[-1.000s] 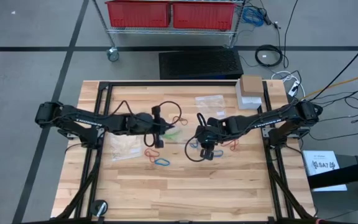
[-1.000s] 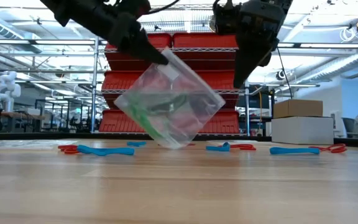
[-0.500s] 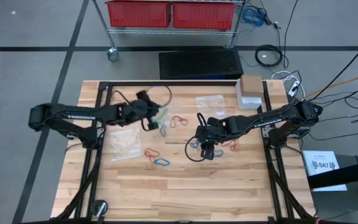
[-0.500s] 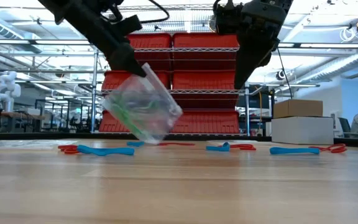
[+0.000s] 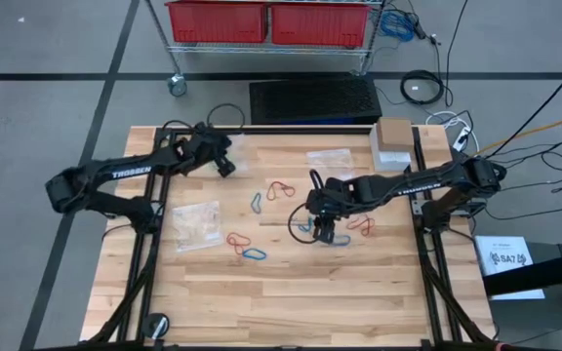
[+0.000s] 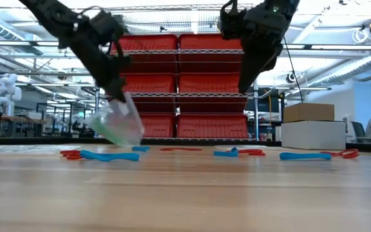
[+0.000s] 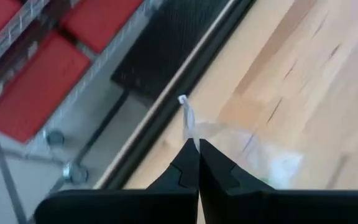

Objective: Sort rubber bands
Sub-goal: Close the transparent zip bag that contains green rubber bands

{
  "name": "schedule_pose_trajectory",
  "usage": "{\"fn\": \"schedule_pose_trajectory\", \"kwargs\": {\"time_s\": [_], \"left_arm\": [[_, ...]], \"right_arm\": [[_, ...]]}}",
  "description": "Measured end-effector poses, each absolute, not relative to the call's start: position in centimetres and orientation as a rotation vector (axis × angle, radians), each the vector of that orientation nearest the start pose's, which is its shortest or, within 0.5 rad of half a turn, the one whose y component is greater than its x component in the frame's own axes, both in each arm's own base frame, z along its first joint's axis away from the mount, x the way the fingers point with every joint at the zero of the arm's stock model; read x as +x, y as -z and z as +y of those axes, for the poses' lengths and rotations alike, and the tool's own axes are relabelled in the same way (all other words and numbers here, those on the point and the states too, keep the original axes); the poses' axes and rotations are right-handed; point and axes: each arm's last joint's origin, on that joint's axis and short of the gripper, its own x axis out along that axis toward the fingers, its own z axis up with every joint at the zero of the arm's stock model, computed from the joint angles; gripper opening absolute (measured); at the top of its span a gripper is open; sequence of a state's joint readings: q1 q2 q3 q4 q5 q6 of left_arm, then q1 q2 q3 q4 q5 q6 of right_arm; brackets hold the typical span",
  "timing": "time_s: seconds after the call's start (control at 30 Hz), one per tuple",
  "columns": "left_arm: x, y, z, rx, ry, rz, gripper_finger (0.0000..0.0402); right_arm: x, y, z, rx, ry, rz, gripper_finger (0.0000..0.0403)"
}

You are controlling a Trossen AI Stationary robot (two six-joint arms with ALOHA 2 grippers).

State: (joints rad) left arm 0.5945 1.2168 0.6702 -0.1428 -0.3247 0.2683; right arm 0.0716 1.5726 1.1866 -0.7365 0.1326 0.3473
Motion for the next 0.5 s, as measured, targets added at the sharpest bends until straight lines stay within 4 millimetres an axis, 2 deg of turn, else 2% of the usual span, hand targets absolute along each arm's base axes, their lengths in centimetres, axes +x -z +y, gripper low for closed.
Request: {"fn": "schedule_pose_trajectory", "kwargs": {"time_s": [0.13, 0.27, 0.37, 0.5], "left_arm": [[18.6, -19.3, 15.5, 0.088, -0.814, 0.901, 0.0003], [18.0, -17.7, 16.3, 0.017, -0.848, 0.984, 0.0027], [18.1, -17.1, 16.4, 0.009, -0.842, 1.010, 0.0055], [18.2, -17.3, 16.3, 0.026, -0.832, 1.005, 0.0097]], "right_arm": [[31.3, -24.5, 1.1, 0.193, 0.254, 1.076, 0.0187], [31.5, -24.5, 0.6, 0.193, 0.260, 1.060, 0.0187], [31.6, -24.6, 0.4, 0.184, 0.256, 1.051, 0.0187], [31.8, -24.7, 0.4, 0.173, 0.246, 1.030, 0.0187]]}}
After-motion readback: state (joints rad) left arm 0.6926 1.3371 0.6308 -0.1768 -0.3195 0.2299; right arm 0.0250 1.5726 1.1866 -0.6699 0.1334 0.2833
